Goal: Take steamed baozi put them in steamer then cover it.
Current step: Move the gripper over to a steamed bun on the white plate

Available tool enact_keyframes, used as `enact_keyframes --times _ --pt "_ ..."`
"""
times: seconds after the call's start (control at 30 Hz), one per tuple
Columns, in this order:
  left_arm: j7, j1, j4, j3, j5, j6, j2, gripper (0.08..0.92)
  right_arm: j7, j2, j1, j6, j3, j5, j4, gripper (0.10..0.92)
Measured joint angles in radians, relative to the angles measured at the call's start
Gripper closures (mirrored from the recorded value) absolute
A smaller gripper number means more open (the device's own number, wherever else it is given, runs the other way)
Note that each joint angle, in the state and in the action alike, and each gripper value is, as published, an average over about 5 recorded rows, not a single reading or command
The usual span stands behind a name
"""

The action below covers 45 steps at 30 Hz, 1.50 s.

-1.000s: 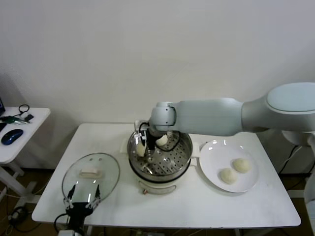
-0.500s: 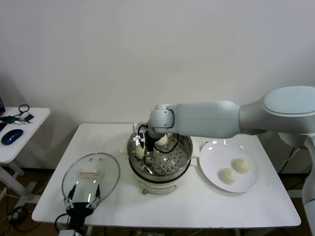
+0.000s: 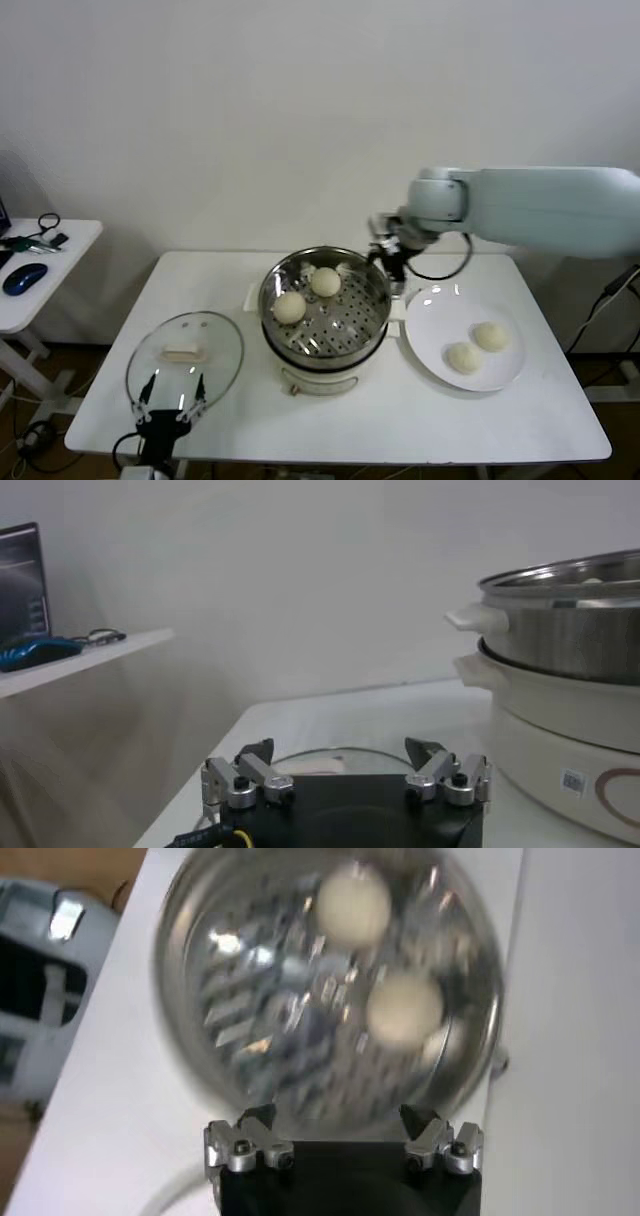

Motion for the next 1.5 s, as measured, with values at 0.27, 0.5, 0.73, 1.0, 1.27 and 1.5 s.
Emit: enact_keyframes --times 0.27,0.5,0.73,1.0,1.27,1.5 --pt "0.001 0.005 -0.004 0.008 0.005 -0.001 -0.001 0.177 -0.024 -0.188 -0.103 0.016 0.013 -0.165 -0.006 0.203" --pt "0.002 0.010 -0.005 0.006 0.006 -0.002 -0.005 0.177 -0.024 -0.253 -0.285 0.011 0.131 -0.273 -0.059 0.203" --pt "0.002 0.012 0.002 -0.002 0.005 -0.004 -0.005 0.177 -0.012 -0.263 -0.442 -0.002 0.241 -0.333 -0.113 0.203" --pt "0.000 0.014 0.005 -0.004 0.005 -0.004 -0.006 0.177 -0.004 -0.248 -0.575 -0.010 0.335 -0.369 -0.164 0.203" --pt "-0.001 0.013 0.004 -0.001 0.005 -0.002 -0.009 0.177 0.013 -0.228 -0.664 -0.018 0.412 -0.382 -0.205 0.203" --pt "-0.001 0.009 0.002 0.001 0.008 0.001 -0.010 0.177 0.015 -0.214 -0.695 -0.019 0.452 -0.379 -0.223 0.204"
